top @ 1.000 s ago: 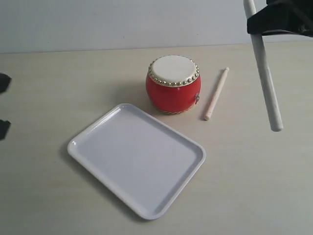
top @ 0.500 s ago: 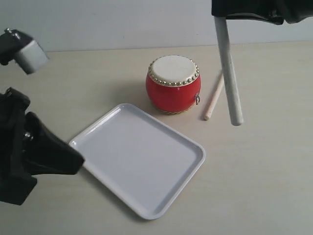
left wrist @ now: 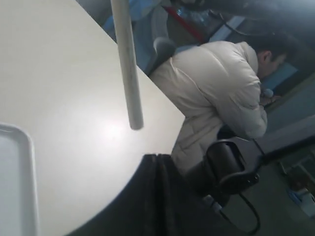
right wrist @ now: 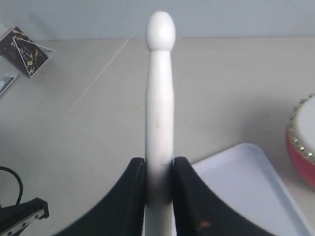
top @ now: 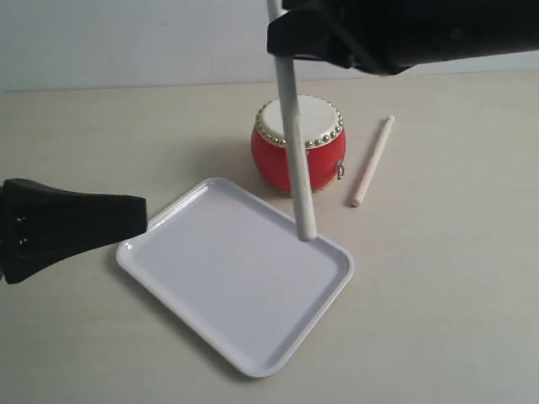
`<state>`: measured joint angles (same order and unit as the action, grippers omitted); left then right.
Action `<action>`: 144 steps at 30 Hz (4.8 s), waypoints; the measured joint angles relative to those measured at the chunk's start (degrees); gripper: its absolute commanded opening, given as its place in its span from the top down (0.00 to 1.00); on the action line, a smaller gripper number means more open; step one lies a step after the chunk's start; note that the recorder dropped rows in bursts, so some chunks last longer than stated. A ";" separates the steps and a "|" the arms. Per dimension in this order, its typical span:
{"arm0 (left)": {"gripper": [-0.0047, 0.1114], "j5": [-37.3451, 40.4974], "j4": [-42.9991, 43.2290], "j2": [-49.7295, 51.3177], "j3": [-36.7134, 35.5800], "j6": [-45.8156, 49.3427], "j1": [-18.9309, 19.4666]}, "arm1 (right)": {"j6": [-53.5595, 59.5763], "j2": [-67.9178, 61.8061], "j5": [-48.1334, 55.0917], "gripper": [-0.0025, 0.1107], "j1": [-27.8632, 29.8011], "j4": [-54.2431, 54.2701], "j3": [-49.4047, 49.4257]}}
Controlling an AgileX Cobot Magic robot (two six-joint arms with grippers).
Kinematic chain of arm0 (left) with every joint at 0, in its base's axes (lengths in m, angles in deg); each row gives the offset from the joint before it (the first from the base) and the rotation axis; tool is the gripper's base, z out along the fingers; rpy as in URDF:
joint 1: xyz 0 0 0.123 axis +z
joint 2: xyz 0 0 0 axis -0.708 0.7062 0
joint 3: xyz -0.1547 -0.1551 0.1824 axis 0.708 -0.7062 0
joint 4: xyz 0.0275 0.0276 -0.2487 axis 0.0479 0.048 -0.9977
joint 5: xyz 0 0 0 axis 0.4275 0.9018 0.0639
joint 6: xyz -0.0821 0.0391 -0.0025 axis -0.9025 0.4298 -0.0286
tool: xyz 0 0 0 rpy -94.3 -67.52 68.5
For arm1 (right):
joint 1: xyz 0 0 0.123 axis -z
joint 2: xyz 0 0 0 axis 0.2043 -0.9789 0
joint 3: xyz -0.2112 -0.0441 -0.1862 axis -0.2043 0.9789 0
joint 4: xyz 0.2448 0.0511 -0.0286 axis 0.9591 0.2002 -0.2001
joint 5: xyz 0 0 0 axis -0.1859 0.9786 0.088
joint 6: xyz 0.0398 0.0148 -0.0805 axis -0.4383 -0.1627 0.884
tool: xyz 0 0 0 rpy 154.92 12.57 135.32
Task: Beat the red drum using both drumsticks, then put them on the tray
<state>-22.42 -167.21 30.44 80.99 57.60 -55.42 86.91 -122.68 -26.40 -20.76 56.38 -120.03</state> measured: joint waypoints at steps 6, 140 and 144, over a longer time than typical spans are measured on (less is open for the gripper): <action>0.95 0.17 -0.02 0.00 -2.76 6.70 3.49 | -0.18 -7.11 -3.04 0.98 -6.69 4.54 0.00; 0.54 -3.34 -2.65 11.13 -7.66 -2.97 3.31 | 18.32 -24.36 2.18 0.98 -14.01 38.28 -5.15; 0.58 -2.88 -2.65 11.13 -7.66 -2.97 3.31 | 17.92 -26.44 3.26 0.98 -14.01 38.42 -5.15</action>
<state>-25.29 -169.86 41.57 73.33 54.62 -52.11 104.83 -149.13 -23.14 -34.77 94.80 -125.18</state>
